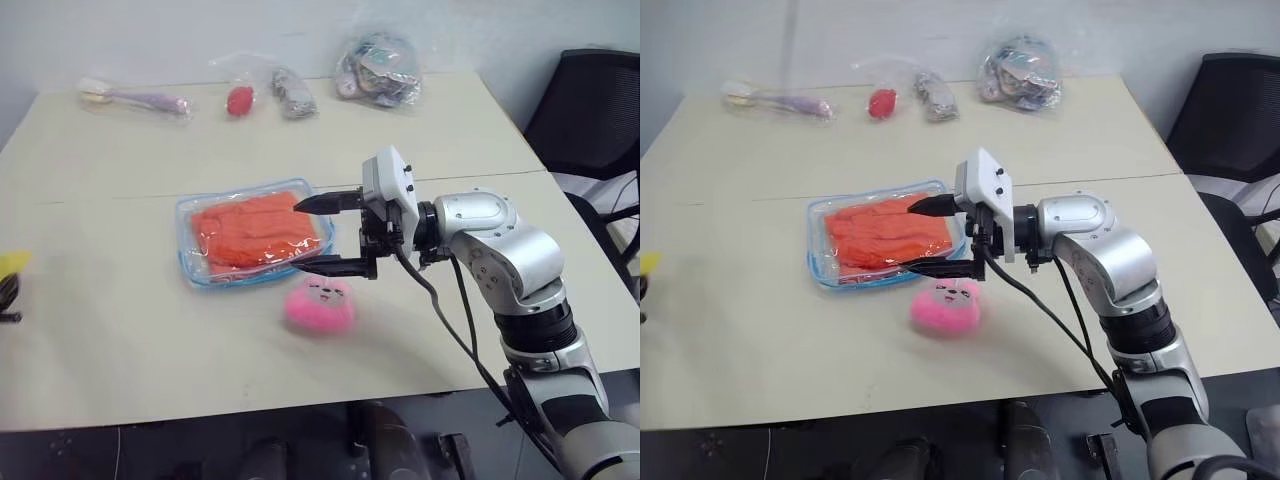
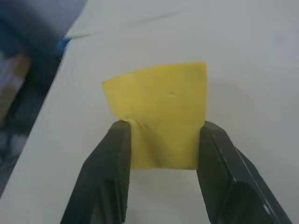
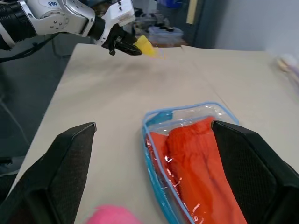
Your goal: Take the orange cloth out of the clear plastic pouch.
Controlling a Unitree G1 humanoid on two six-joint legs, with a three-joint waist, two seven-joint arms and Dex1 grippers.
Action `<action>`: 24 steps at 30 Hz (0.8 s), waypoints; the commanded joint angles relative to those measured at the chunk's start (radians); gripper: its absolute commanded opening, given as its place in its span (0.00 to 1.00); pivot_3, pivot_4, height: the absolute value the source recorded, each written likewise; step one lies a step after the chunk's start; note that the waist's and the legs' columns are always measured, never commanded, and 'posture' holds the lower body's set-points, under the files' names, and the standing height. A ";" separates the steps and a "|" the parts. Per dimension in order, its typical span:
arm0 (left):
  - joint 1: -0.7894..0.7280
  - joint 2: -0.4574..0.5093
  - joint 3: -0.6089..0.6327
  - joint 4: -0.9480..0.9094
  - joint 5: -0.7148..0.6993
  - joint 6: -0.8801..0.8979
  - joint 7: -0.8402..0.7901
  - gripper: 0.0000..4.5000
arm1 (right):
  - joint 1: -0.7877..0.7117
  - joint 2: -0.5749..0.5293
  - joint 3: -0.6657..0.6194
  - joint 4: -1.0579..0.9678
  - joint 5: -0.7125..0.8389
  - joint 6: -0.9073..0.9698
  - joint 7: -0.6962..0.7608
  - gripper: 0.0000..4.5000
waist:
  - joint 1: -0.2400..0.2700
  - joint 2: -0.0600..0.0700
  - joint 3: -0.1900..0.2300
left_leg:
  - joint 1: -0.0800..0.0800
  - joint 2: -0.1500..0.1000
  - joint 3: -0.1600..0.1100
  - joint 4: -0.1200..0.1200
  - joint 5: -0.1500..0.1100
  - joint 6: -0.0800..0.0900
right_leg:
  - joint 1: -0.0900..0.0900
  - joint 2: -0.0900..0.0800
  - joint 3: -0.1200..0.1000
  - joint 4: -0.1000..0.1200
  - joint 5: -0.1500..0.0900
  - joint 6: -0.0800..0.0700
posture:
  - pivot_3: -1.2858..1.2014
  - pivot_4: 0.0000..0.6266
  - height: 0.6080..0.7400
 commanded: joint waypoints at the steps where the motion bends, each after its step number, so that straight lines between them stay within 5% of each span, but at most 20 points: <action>1: 0.047 -0.025 0.057 -0.056 -0.005 0.020 0.043 0.39 | -0.025 0.004 0.004 0.021 0.001 -0.049 0.037 0.92 | 0.012 -0.001 -0.001 | 0.000 0.000 0.000 0.000 0.000 0.000 | 0.001 0.000 0.000 0.000 0.000 0.000 | 0.52 0.24 1.00; 3: 0.062 -0.041 0.066 -0.031 -0.012 0.012 0.057 0.39 | -0.036 0.008 0.007 0.042 -0.006 -0.061 0.048 0.92 | 0.019 -0.002 -0.001 | 0.000 0.000 -0.001 0.000 0.000 0.000 | 0.001 -0.001 0.000 0.000 0.000 0.000 | 0.52 0.24 1.00; 12: 0.117 -0.067 0.104 -0.030 -0.030 -0.034 0.105 0.99 | -0.020 -0.011 0.002 0.091 -0.048 -0.107 0.050 0.92 | 0.009 -0.004 -0.002 | 0.000 0.000 0.000 0.000 0.000 -0.001 | 0.001 0.000 -0.001 -0.001 0.000 -0.001 | 0.52 0.24 1.00; 18: 0.196 -0.075 0.285 -0.243 -0.249 0.035 -0.049 0.99 | 0.069 -0.092 -0.042 0.052 -0.067 -0.109 0.029 0.92 | 0.008 -0.006 -0.003 | 0.000 0.003 -0.001 -0.001 -0.001 -0.001 | 0.000 0.000 -0.001 -0.003 0.000 -0.001 | 0.52 0.24 1.00; 24: 0.269 0.038 0.354 -0.579 -0.711 0.237 -0.347 0.99 | 0.208 -0.216 -0.112 -0.030 -0.042 -0.092 0.055 0.92 | 0.021 -0.006 -0.003 | -0.001 0.004 -0.002 0.000 -0.001 -0.001 | 0.001 -0.001 0.000 -0.003 0.000 -0.001 | 0.52 0.24 1.00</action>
